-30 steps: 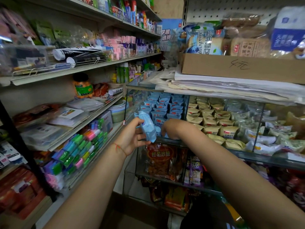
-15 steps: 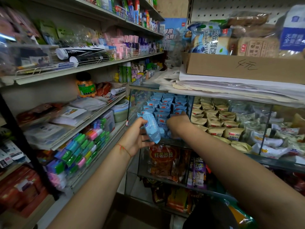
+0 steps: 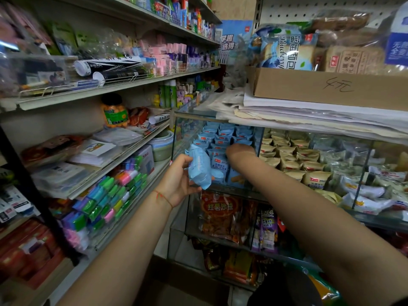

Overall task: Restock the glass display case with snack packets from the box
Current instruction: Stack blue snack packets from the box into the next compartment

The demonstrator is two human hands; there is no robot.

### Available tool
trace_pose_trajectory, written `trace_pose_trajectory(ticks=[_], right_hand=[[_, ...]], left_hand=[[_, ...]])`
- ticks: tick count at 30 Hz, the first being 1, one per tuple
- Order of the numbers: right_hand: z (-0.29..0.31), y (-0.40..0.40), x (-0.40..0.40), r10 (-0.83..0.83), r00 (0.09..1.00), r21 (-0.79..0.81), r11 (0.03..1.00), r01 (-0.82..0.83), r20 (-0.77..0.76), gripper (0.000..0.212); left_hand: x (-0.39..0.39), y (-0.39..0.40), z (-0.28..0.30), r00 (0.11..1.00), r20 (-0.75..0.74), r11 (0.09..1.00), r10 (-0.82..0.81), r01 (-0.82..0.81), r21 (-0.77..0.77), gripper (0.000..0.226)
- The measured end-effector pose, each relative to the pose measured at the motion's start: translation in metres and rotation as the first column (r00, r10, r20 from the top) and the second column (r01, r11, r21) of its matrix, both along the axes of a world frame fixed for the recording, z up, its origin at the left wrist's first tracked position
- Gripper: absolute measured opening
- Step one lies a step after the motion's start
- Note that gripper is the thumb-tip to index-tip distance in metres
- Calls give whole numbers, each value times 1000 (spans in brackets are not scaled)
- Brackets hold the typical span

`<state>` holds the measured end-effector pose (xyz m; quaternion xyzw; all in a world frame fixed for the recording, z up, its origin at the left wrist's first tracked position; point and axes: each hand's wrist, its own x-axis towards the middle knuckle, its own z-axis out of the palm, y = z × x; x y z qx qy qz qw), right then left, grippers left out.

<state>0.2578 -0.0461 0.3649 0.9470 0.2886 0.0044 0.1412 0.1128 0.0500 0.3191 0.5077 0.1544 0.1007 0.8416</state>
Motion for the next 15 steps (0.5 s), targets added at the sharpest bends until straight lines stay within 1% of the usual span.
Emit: trace_pose_trajectory(ticks=[2, 4, 5, 6, 8, 9, 10, 11, 12, 13, 14, 15], right_hand=[[7, 0, -2, 7, 997, -7, 1000, -8, -73, 37], [14, -3, -4, 21, 992, -28, 999, -25, -126, 20], [17, -4, -5, 22, 992, -20, 1000, -24, -124, 11], [21, -5, -6, 30, 993, 10, 1000, -29, -118, 11], [28, -11, -11, 88, 990, 89, 993, -78, -114, 22], [31, -14, -12, 127, 985, 146, 983, -110, -113, 22], [33, -17, -10, 159, 980, 219, 967, -130, -122, 20], [34, -20, -8, 184, 973, 317, 939, -132, -140, 22], [35, -23, -6, 200, 958, 444, 891, -92, -204, 27], [35, -26, -7, 233, 918, 592, 806, 3, -321, 29], [35, -29, -10, 290, 850, 698, 706, 120, -439, 31], [36, -33, -14, 352, 779, 751, 623, 218, -518, 32]], left_hand=[[-1, 3, 0, 1000, 17, 997, -15, 16, -73, 42], [0, 3, 2, 1000, 22, 990, -7, 10, -139, 41], [0, 2, 3, 1000, 24, 989, 2, 2, -148, 39], [2, 1, 4, 1000, 23, 991, 16, -13, -133, 36], [5, -6, 7, 997, 13, 997, 79, -79, -23, 29], [7, -10, 7, 991, 11, 988, 135, -135, 76, 27], [9, -13, 6, 978, 16, 956, 208, -206, 208, 28], [12, -14, 4, 959, 39, 891, 280, -275, 361, 33], [14, -14, 1, 938, 90, 790, 335, -331, 515, 40], [16, -15, -2, 922, 152, 670, 356, -365, 646, 48], [17, -16, -5, 911, 213, 555, 353, -387, 736, 54], [18, -19, -7, 904, 266, 463, 335, -404, 789, 58]])
